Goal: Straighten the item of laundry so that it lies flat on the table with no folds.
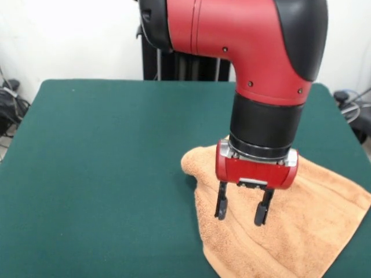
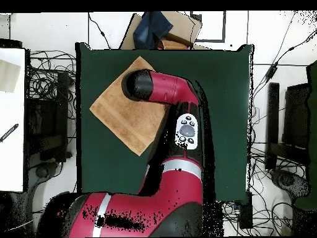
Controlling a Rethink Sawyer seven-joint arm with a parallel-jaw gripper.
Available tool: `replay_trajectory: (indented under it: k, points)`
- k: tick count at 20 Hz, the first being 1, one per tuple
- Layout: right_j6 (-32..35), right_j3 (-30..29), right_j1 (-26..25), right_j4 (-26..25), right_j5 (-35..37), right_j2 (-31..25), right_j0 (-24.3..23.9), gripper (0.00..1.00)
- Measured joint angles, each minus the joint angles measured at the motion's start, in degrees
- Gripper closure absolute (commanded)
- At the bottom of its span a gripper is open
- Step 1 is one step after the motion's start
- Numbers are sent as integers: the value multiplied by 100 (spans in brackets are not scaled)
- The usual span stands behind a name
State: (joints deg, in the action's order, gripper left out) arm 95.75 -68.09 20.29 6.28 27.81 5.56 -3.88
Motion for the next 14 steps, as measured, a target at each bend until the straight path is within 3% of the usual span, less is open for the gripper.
replay_trajectory:
  k: [14]
  points:
    - [0,-141,0,150,278,-328,-246,0]
